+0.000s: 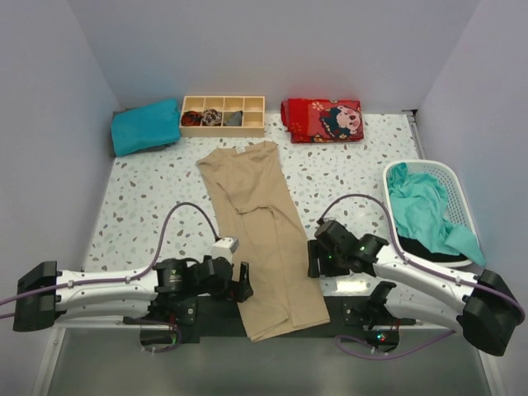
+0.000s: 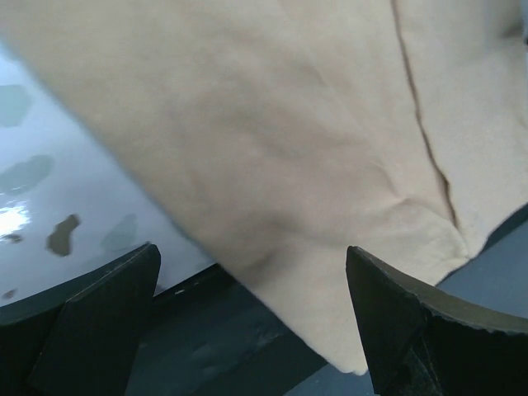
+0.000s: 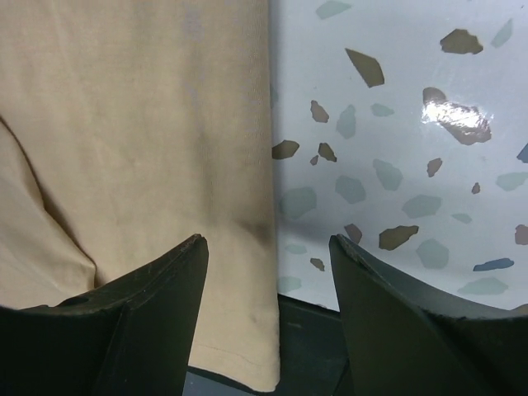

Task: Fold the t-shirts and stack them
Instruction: Grab the bottom of the folded rectangular tshirt with both arms

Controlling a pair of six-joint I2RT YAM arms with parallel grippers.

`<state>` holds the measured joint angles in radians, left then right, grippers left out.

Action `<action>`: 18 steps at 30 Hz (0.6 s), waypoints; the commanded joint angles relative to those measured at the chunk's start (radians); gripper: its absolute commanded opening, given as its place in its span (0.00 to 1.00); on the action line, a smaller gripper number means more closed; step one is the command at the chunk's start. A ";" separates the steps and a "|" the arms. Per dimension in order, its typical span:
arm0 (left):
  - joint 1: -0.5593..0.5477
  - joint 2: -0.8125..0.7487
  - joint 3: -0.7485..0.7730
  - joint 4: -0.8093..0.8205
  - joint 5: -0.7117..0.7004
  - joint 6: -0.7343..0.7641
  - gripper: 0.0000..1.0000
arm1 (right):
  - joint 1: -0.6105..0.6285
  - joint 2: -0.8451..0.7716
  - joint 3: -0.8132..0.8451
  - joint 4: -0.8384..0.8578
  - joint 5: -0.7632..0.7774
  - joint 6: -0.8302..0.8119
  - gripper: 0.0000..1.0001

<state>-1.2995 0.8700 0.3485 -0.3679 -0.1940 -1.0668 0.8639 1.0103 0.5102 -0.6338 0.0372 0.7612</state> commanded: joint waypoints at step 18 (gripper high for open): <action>0.272 0.110 0.435 -0.141 -0.688 0.205 1.00 | -0.129 0.758 0.831 0.326 0.066 -0.460 0.69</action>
<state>-1.0756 0.9485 0.7452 -0.5747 -0.7738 -0.9787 0.8131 1.5772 1.0698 -0.4149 0.1349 0.4385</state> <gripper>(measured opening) 0.997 0.688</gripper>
